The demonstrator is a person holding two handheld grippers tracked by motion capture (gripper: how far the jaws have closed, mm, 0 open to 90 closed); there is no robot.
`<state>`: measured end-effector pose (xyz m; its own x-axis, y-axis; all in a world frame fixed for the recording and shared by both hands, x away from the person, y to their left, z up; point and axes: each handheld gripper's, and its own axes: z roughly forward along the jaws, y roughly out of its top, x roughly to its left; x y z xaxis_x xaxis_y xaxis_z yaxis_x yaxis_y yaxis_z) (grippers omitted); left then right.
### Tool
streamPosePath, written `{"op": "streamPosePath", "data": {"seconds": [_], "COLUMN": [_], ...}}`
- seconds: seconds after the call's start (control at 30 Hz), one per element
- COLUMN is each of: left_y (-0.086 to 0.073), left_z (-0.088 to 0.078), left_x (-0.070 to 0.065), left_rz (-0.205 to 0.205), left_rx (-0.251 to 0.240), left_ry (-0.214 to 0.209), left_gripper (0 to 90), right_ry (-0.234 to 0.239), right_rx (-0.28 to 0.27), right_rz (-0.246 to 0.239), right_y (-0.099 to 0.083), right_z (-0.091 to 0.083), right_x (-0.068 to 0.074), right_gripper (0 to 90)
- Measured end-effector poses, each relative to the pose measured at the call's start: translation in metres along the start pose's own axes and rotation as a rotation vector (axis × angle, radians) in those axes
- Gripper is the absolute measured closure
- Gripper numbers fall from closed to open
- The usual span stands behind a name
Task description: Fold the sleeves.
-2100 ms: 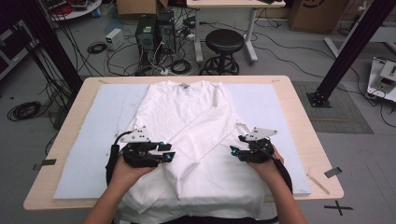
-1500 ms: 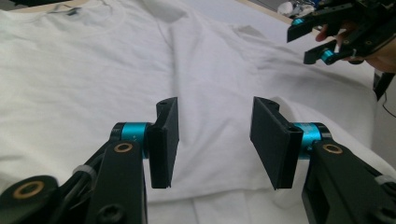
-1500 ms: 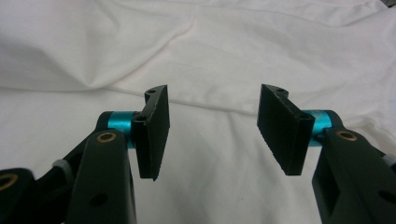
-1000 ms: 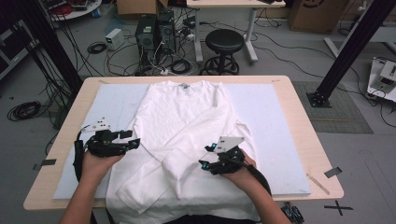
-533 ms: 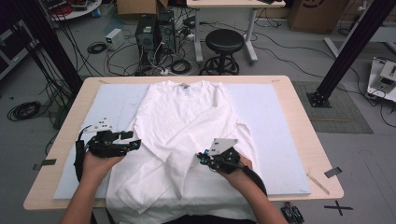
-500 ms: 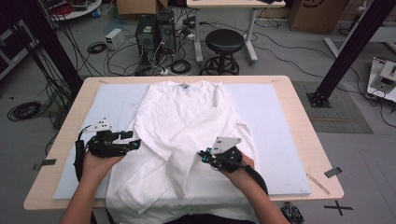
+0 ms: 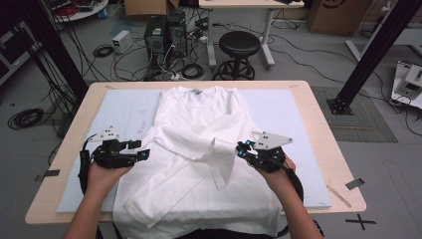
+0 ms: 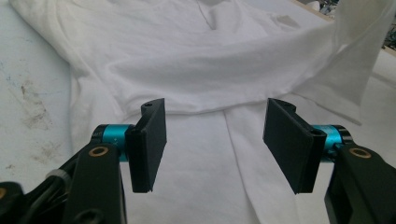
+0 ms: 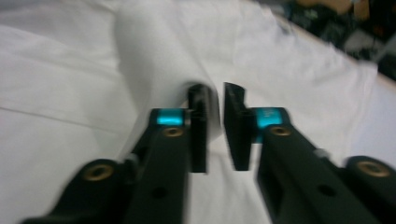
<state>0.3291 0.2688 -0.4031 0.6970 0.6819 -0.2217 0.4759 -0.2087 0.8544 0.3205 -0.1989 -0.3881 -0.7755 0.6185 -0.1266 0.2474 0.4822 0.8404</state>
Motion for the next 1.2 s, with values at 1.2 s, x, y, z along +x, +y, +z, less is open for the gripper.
{"op": "streamPosePath", "data": {"seconds": [1.2], "left_y": [0.000], "left_z": [-0.001], "left_x": [-0.002], "left_rz": [0.022], "left_rx": [-0.018], "left_ry": [-0.014], "left_gripper": [39.6], "right_ry": [0.190], "right_rx": [0.227], "right_rz": [-0.056], "right_y": [-0.034], "right_z": [0.043], "right_x": [0.045], "right_gripper": [73.2]}}
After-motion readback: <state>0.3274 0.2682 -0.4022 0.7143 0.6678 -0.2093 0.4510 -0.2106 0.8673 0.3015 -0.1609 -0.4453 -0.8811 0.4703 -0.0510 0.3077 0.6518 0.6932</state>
